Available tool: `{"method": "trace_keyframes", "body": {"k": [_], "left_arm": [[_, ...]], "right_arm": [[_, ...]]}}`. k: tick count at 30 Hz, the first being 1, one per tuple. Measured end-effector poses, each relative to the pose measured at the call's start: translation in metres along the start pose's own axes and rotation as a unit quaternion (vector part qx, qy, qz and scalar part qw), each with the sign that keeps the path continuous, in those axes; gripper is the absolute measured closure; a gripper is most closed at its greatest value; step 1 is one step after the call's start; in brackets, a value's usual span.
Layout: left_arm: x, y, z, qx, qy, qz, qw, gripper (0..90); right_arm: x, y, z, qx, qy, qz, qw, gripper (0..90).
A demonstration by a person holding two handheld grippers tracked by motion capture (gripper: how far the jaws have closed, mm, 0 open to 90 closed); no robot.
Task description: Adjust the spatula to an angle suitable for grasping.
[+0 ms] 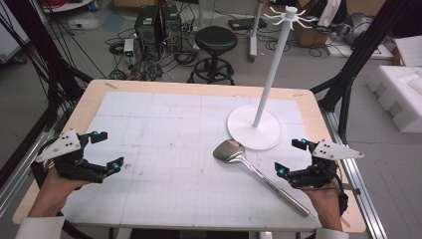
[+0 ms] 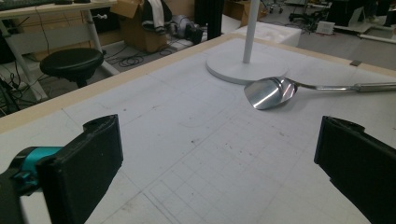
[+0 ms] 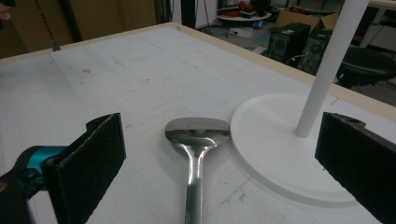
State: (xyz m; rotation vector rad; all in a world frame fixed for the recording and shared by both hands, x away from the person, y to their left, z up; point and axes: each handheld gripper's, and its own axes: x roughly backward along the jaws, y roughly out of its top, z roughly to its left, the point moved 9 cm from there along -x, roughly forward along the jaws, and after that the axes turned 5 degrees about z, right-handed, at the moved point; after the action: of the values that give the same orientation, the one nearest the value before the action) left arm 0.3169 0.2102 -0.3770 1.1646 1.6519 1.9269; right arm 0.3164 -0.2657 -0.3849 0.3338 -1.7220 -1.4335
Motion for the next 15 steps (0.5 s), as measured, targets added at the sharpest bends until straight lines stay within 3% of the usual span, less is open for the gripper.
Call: {"method": "trace_keyframes", "body": {"k": [12, 15], "left_arm": [[-0.0014, -0.0019, -0.0016, -0.006, 0.000, 0.003, 1.0000, 1.7], [-0.0033, -0.0018, -0.0038, -0.010, -0.007, 0.004, 0.9999, 1.7]], "right_arm": [[0.0034, 0.0035, 0.0035, 0.006, -0.004, 0.009, 0.9999, 0.7], [0.0055, 0.0048, 0.0051, 0.004, -0.005, 0.011, 0.9999, 0.7]]}}
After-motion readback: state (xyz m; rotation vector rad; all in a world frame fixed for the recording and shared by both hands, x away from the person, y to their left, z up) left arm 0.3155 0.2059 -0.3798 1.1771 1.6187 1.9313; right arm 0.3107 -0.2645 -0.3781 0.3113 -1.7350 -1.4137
